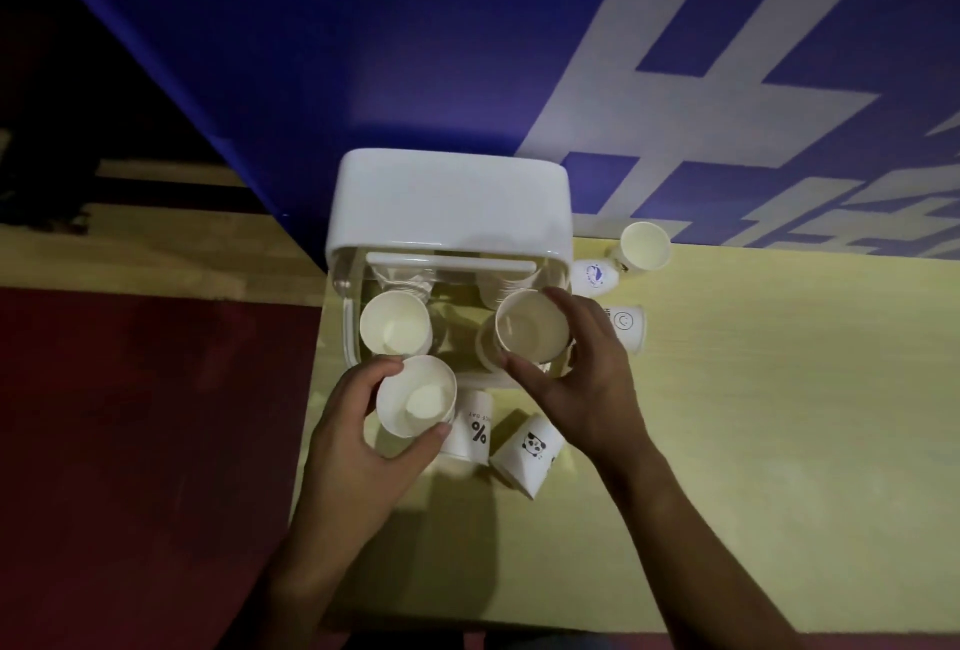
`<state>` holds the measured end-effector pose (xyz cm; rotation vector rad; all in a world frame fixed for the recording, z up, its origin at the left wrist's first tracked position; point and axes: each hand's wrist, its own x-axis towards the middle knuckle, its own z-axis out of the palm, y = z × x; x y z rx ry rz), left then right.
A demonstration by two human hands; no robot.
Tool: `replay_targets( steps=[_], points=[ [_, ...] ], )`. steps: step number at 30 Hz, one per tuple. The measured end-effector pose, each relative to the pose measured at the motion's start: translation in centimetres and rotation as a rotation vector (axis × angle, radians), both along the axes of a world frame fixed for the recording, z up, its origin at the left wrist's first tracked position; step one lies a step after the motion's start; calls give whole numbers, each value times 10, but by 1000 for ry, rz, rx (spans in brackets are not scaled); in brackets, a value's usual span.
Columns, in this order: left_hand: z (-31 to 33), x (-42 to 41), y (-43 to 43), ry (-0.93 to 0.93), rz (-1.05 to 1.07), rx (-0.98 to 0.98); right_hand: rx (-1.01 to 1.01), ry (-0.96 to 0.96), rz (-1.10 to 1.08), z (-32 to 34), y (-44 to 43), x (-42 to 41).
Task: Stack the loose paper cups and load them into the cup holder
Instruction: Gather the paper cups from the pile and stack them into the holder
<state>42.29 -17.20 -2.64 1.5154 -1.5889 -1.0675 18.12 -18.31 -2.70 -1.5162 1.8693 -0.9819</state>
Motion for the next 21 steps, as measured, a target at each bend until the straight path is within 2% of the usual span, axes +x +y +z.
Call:
replay_targets(
  steps=[9,14,21],
  points=[
    [2,5,-1,18,-41,14,111,128,2,-34,-3,10],
    [4,3,-3,19,-53,-2,161,109,-78,-58,-3,13],
    [11,-15,-7,5,-64,-28,184,117,-59,-51,0,14]
  ],
)
